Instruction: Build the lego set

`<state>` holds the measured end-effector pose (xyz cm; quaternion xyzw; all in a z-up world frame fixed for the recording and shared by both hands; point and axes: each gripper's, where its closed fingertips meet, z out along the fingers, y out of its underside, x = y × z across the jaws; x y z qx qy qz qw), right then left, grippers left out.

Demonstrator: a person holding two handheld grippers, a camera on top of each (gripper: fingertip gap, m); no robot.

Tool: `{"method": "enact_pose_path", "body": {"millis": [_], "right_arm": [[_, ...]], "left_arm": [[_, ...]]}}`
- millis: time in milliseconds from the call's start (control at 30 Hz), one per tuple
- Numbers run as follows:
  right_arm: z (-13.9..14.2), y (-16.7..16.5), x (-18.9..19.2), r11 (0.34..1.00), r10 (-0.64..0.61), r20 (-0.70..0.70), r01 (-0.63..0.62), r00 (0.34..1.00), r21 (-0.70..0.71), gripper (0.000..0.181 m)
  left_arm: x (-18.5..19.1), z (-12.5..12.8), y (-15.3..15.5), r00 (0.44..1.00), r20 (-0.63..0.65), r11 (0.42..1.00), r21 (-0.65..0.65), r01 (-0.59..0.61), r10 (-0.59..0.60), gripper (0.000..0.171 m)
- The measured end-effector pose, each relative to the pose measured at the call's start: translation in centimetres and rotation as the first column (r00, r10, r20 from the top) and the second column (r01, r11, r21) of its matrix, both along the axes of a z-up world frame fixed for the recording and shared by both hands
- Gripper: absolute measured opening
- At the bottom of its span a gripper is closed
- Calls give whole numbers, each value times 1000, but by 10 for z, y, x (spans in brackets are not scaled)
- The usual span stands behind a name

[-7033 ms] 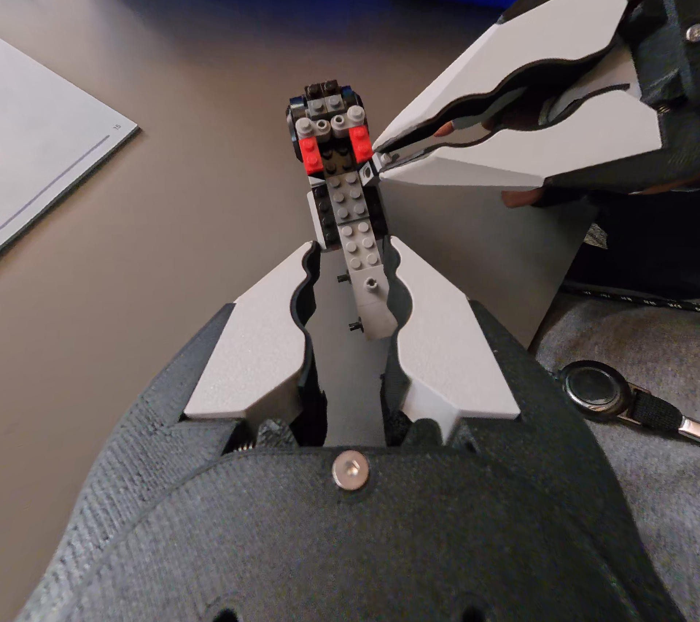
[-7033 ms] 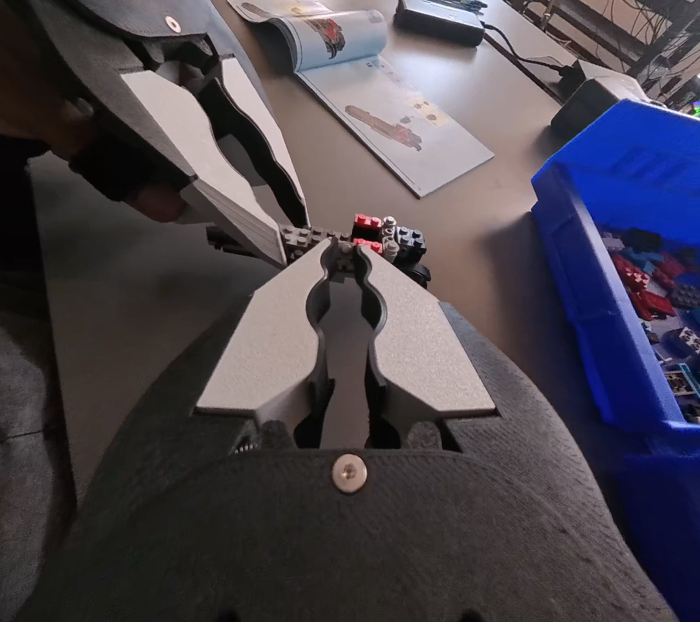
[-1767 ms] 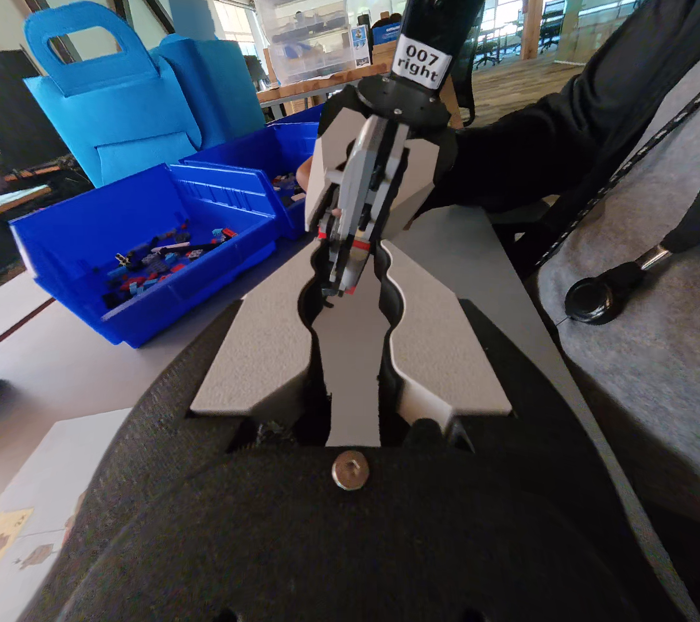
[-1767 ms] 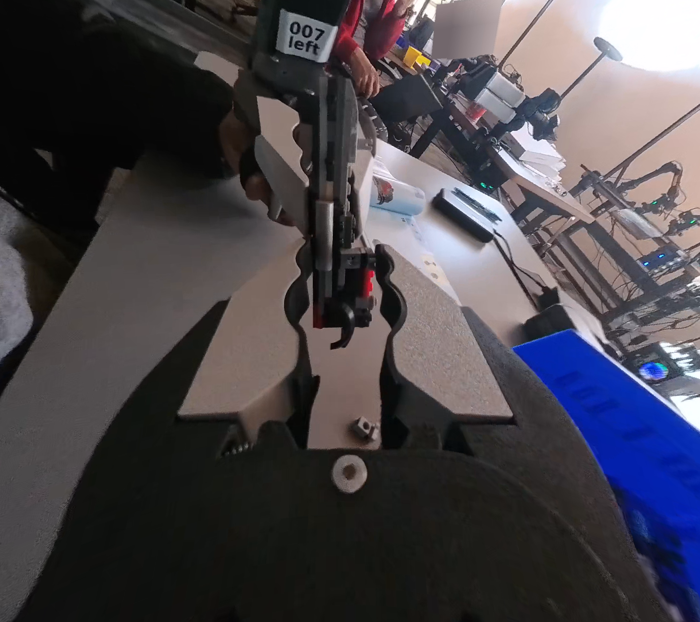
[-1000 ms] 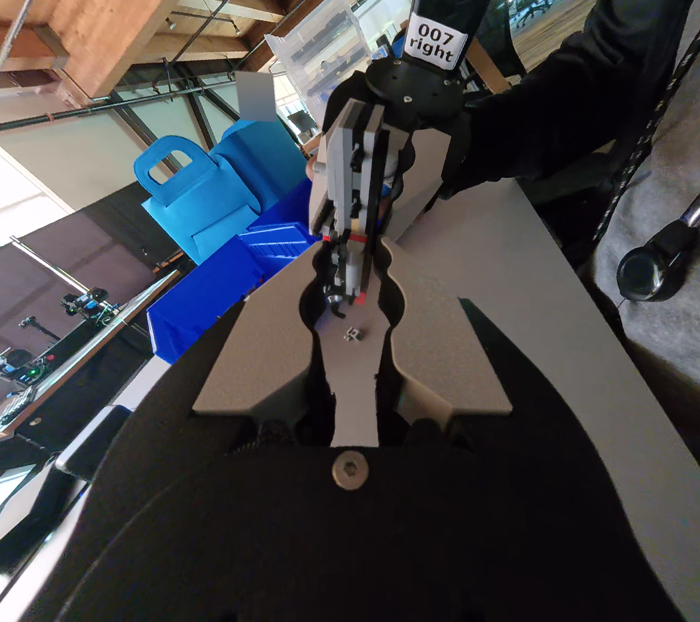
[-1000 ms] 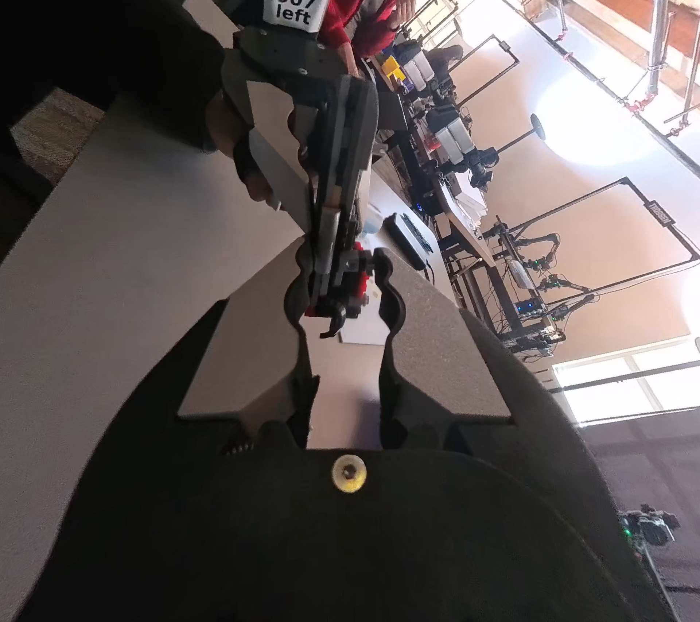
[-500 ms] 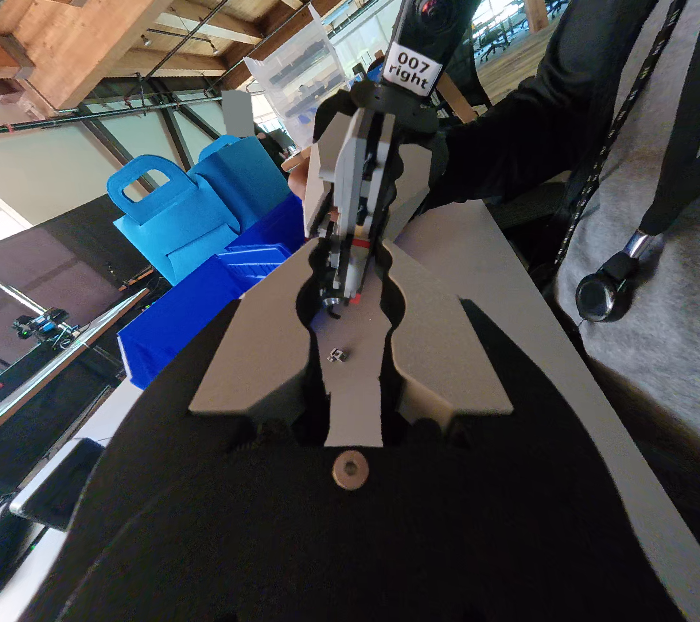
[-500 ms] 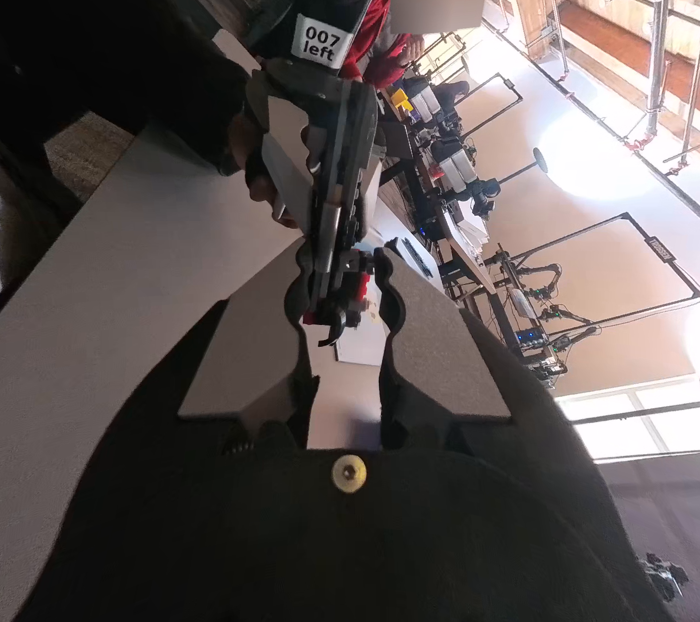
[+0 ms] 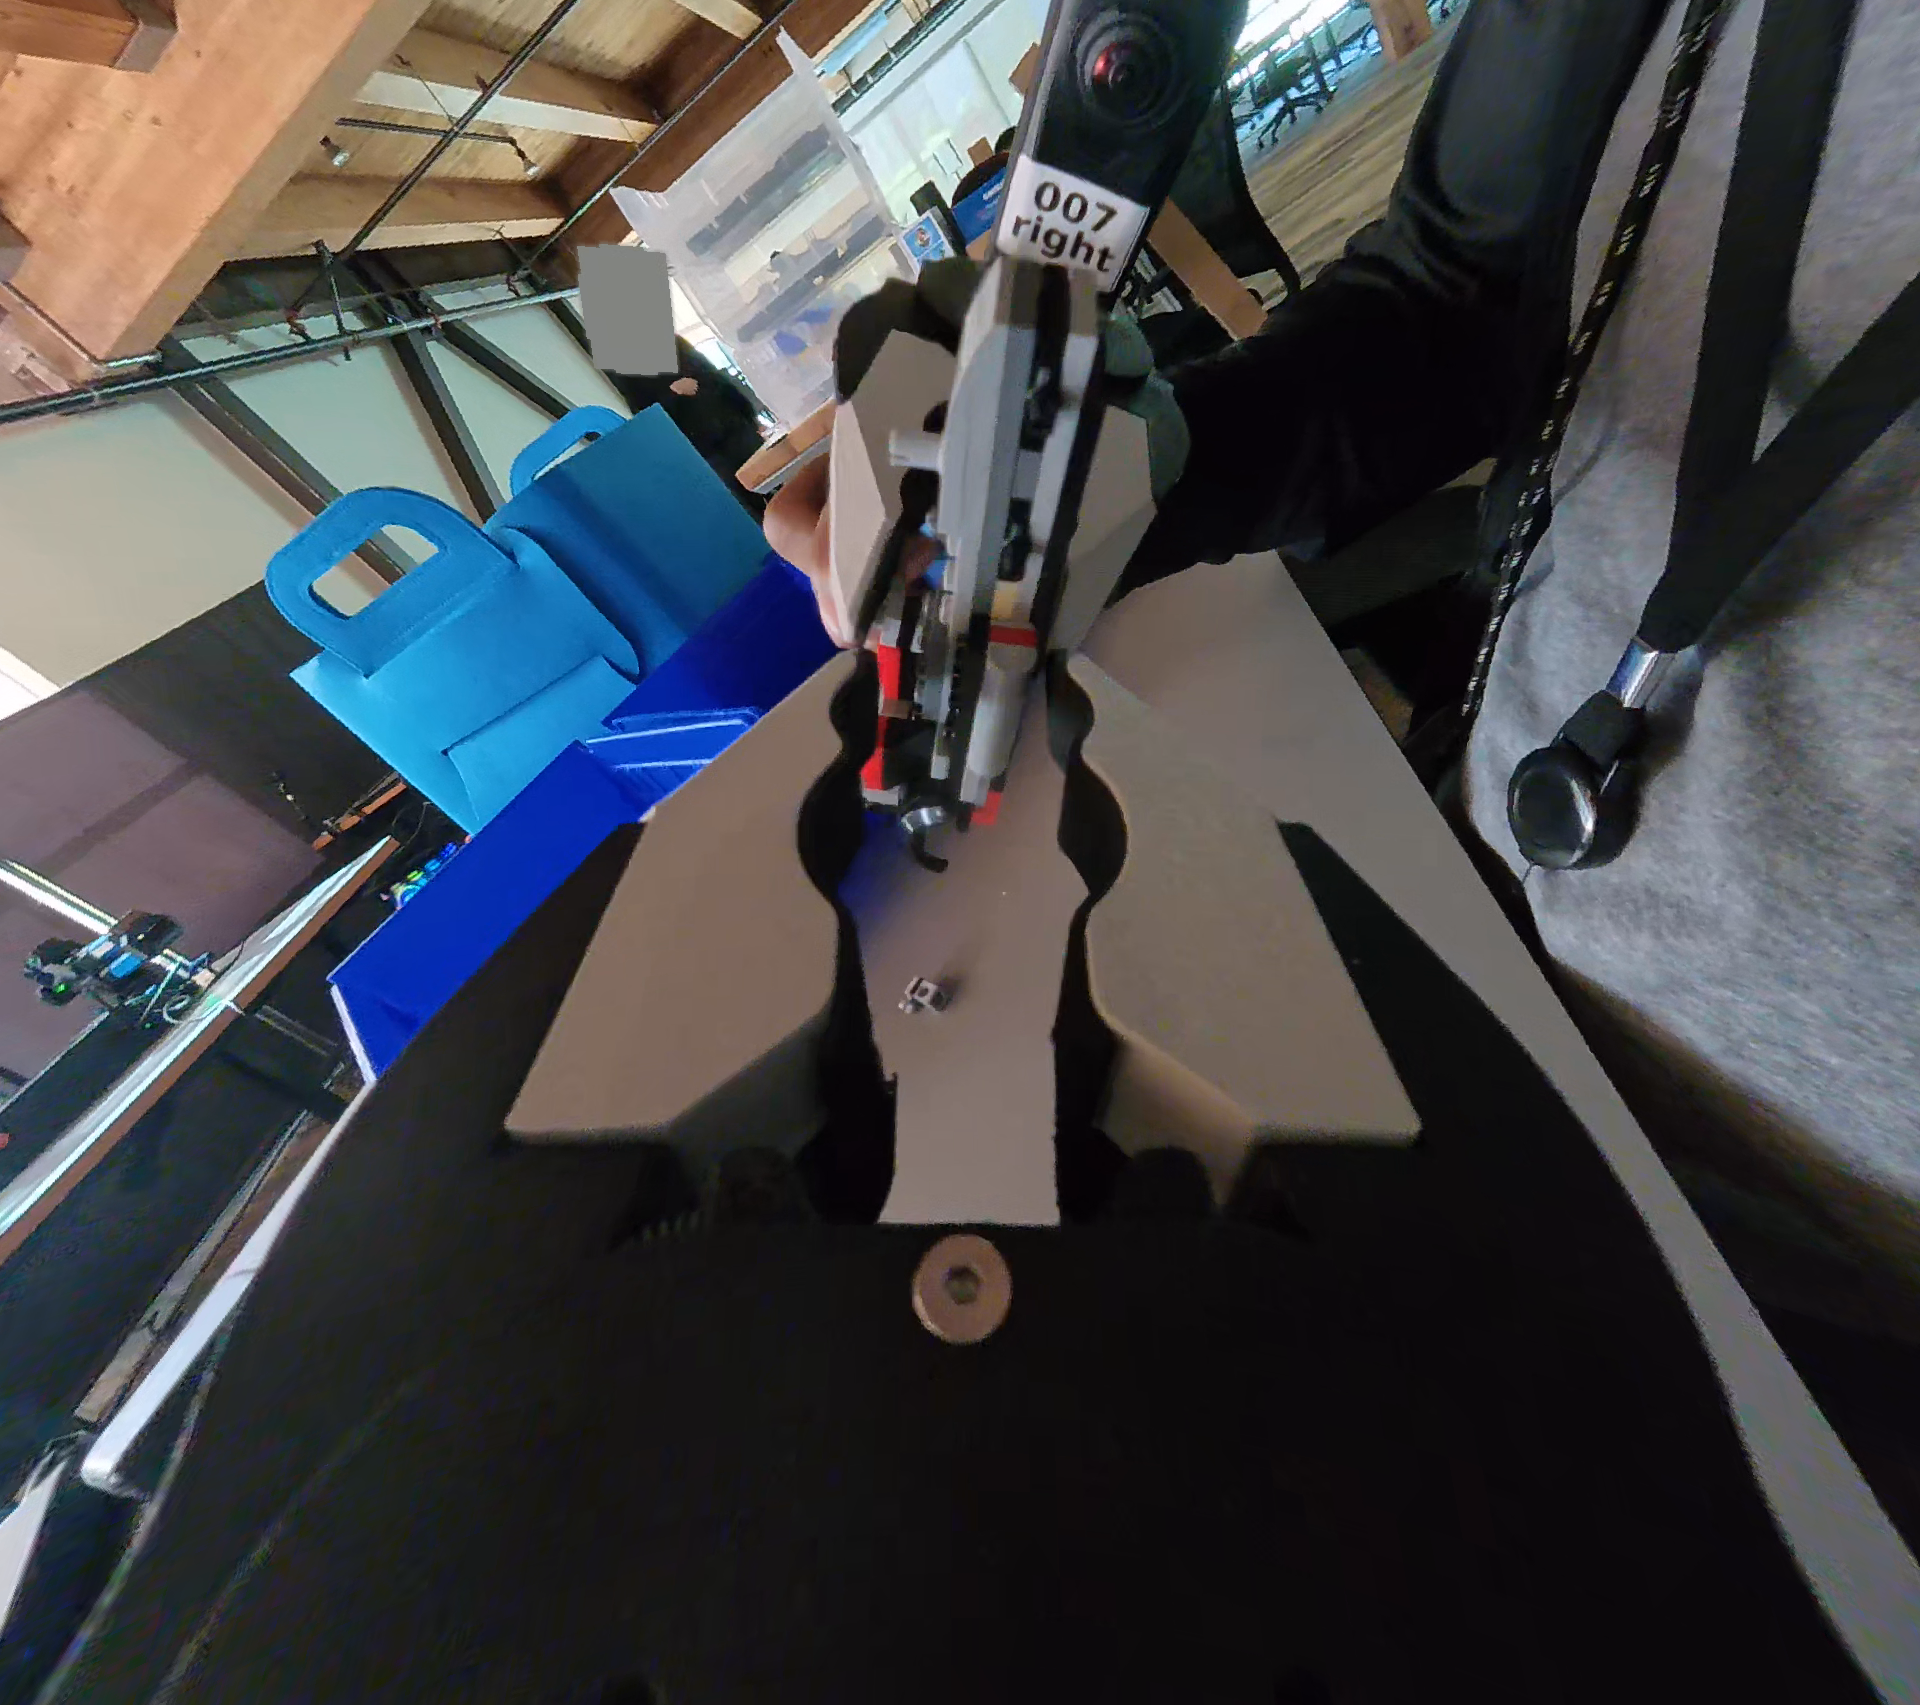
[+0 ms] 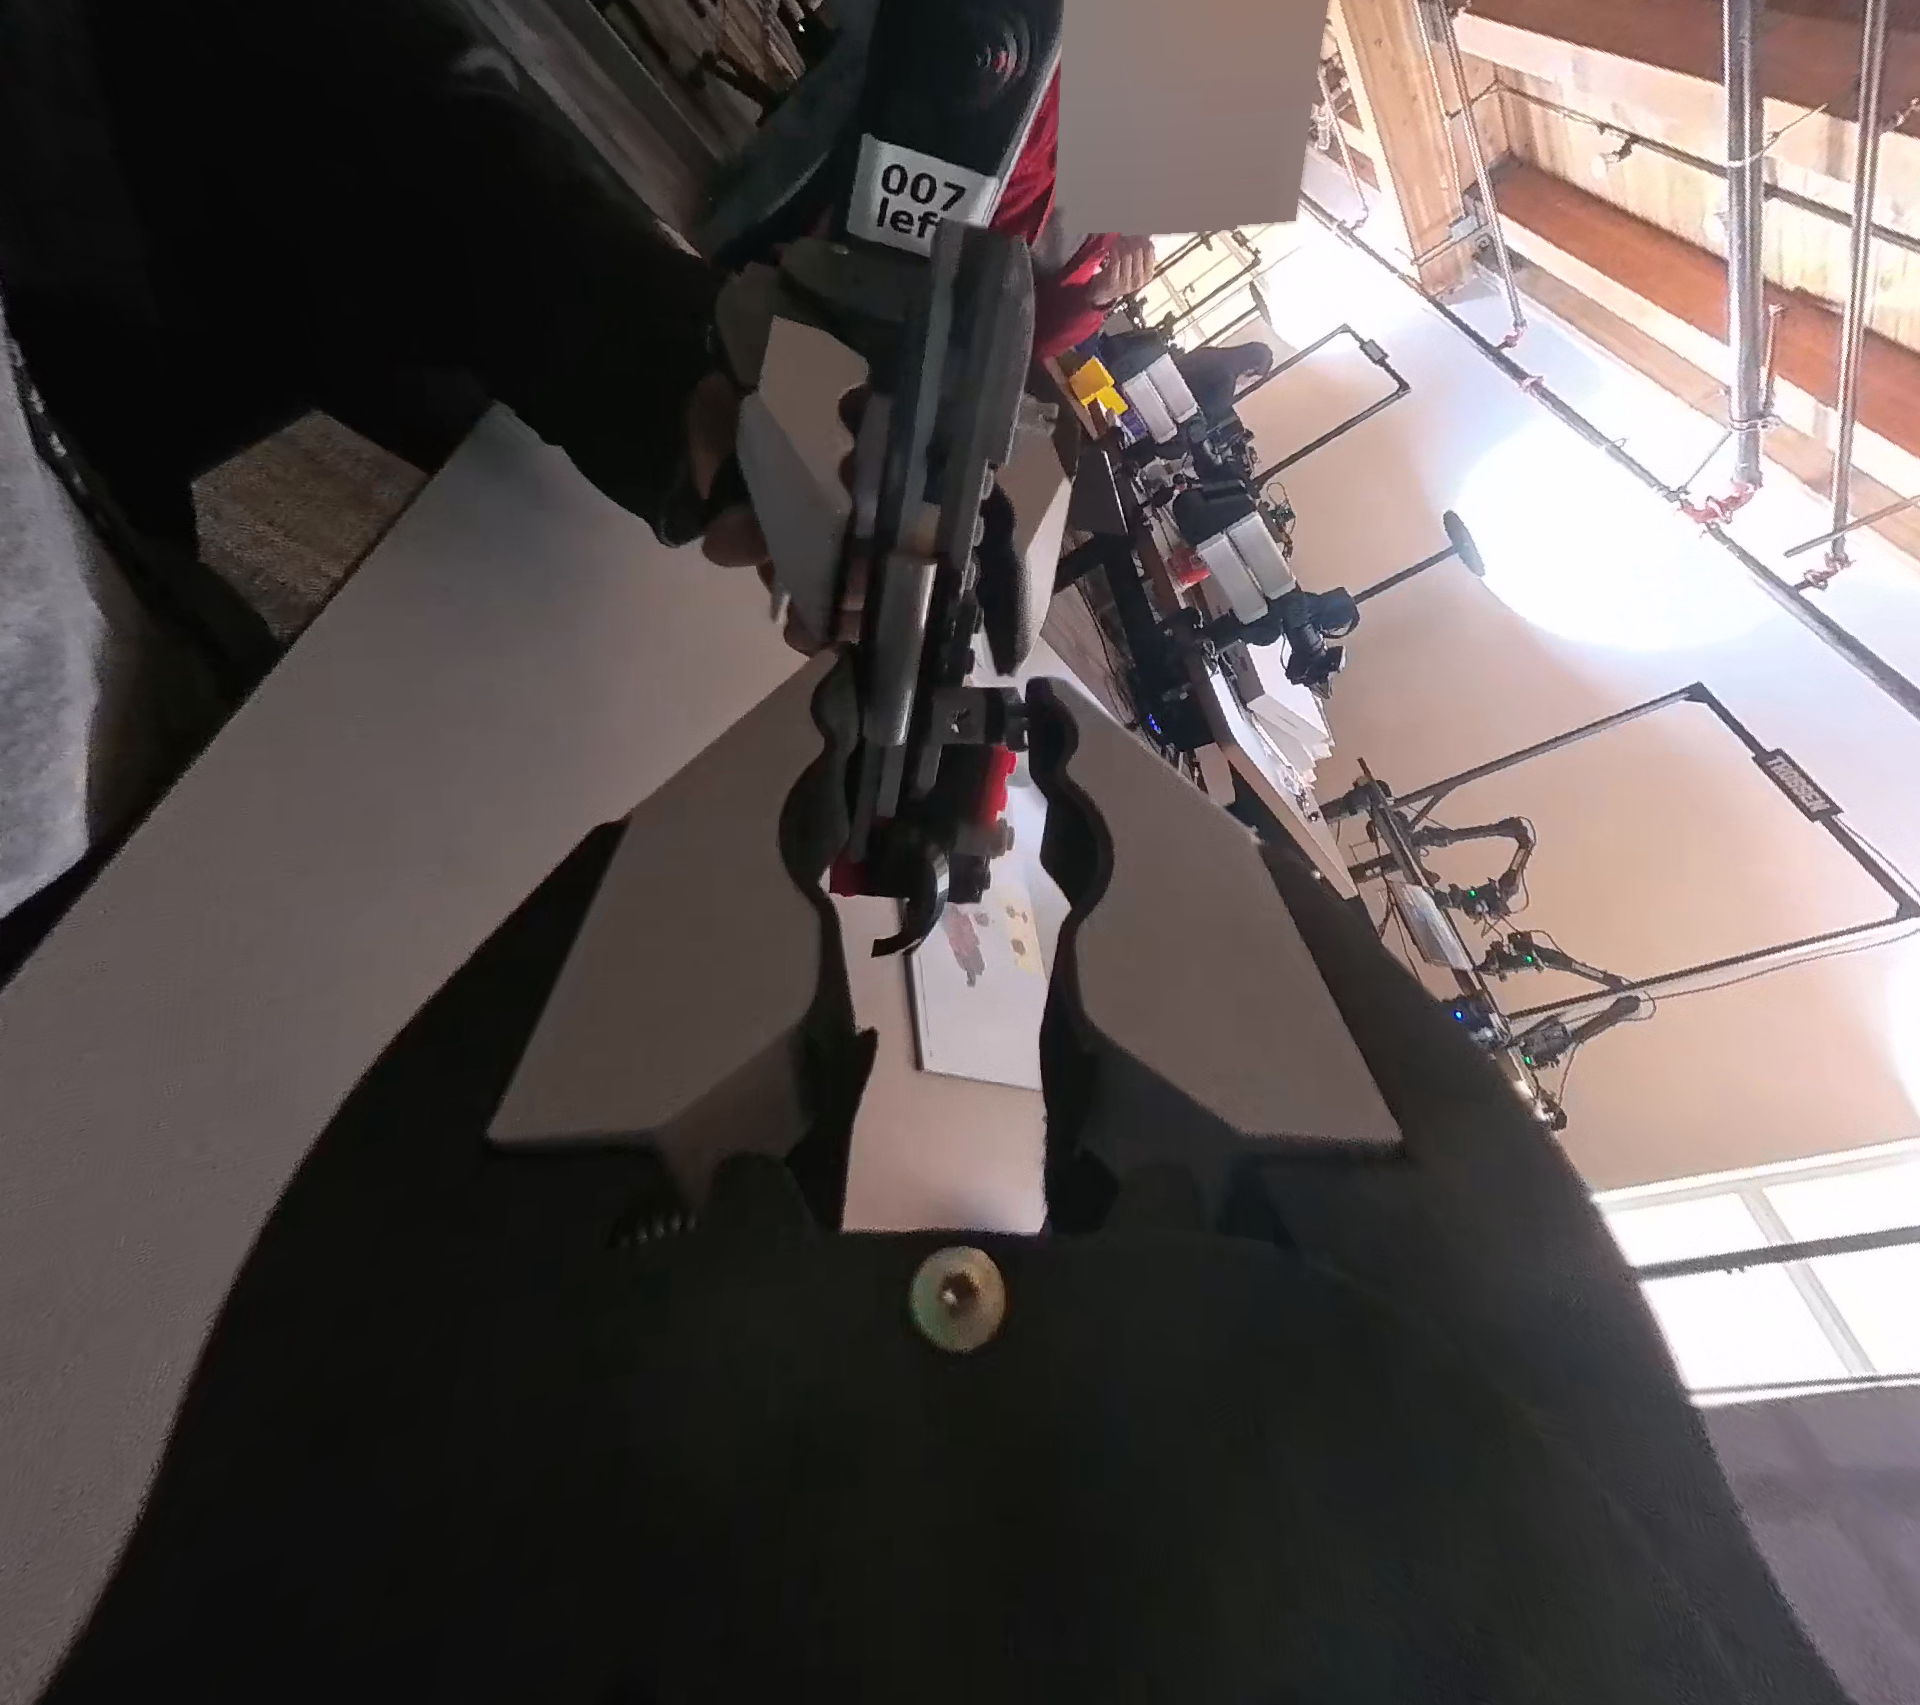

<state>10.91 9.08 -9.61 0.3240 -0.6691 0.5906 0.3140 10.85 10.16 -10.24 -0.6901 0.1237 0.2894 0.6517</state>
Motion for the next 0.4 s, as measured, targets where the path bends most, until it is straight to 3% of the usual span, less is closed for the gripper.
{"method": "enact_pose_path", "body": {"millis": [400], "right_arm": [[1, 1, 9, 999, 41, -14, -41, 999, 6, 34]], "left_arm": [[10, 1, 5, 999, -14, 999, -28, 44, -44, 22]]}}
